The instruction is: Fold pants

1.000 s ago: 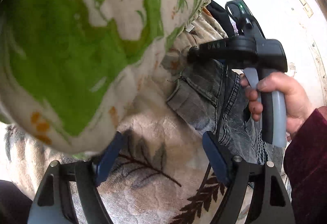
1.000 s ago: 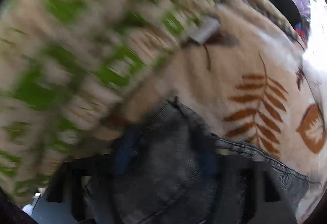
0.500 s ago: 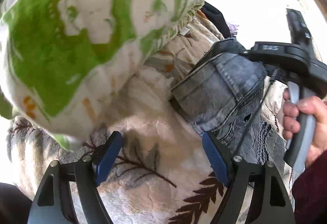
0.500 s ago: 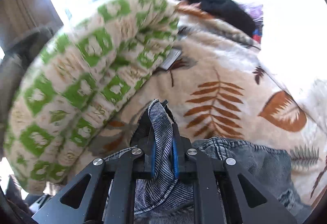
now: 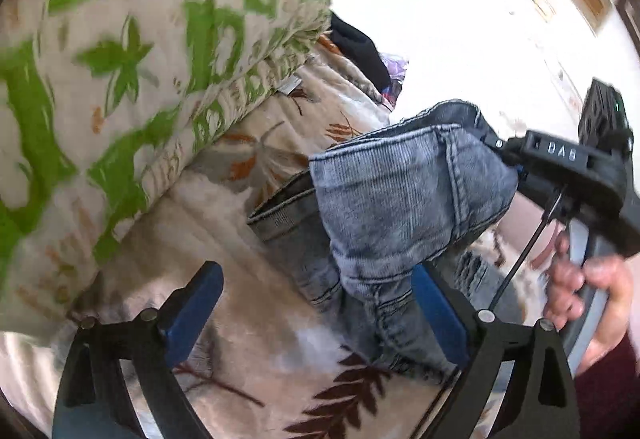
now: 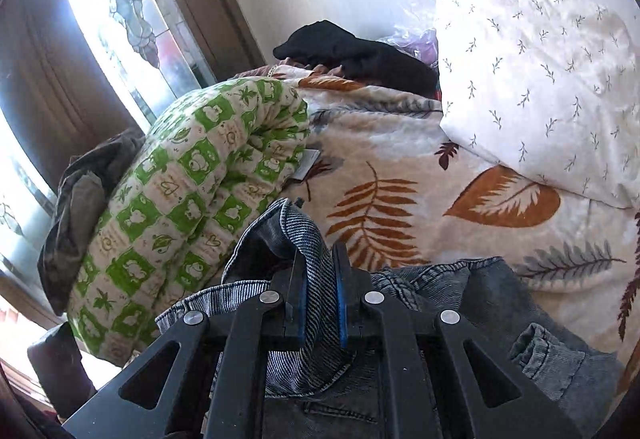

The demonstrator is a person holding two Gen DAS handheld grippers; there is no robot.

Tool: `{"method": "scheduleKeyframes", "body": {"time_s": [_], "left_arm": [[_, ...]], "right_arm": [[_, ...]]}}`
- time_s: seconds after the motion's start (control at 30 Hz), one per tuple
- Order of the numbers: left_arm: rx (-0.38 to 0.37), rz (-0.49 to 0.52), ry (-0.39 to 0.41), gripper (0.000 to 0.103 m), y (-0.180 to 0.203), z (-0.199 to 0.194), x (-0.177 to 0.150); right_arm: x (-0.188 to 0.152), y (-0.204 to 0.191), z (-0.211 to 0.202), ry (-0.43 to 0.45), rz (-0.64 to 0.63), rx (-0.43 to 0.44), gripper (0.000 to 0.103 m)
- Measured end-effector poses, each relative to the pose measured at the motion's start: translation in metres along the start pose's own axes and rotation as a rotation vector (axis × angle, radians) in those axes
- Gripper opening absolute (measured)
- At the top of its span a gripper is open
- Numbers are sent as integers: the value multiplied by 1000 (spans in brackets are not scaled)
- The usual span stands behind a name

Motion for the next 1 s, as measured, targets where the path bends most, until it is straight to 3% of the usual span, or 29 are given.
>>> {"method": "scheduleKeyframes", "body": {"time_s": [0.17,0.23,0.33,0.4,0.43,0.47,0.53,0.6,0.73,0.93,1.0], "left_arm": [[78,-101,-34,96,-19,8,-3],[107,-125,-46,97,-27,10,-8],[128,-155,-65,99,-35,18,-8],[146,-166,-47,99,-35,20,-3],[153,-172,-41,99,-35,23,1],[154,-182,-39,99,-35,25,3],[170,-201,-20,99,-36,31,11],[200,-205,4,100,-40,37,18],[248,-173,41,97,-41,45,21],[278,-88,68,74,-35,50,19],[295,-68,72,66,-34,52,18]], "right_arm": [[-3,-10,37,-87,-28,29,10],[-9,-15,64,-169,-23,58,12],[-14,-16,91,-273,-16,65,27],[-3,-18,98,-273,-16,90,29],[6,-20,98,-252,-26,101,36],[14,-19,98,-235,-30,96,50],[26,-16,98,-206,-23,83,64],[31,-14,103,-217,-42,73,64],[16,-9,135,-359,-76,53,64],[-14,-2,180,-496,-117,26,64],[-32,0,194,-551,-137,-4,52]]}}
Point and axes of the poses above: each gripper's, at about its wrist camera, not at the fingertips, and z roughly the way its jaws point, y to its right, x to its top, the point moved 9 cm from there along z, roughly the way its jaws point, and after that the axes turned 15 degrees about x, right-handed, at the moved point
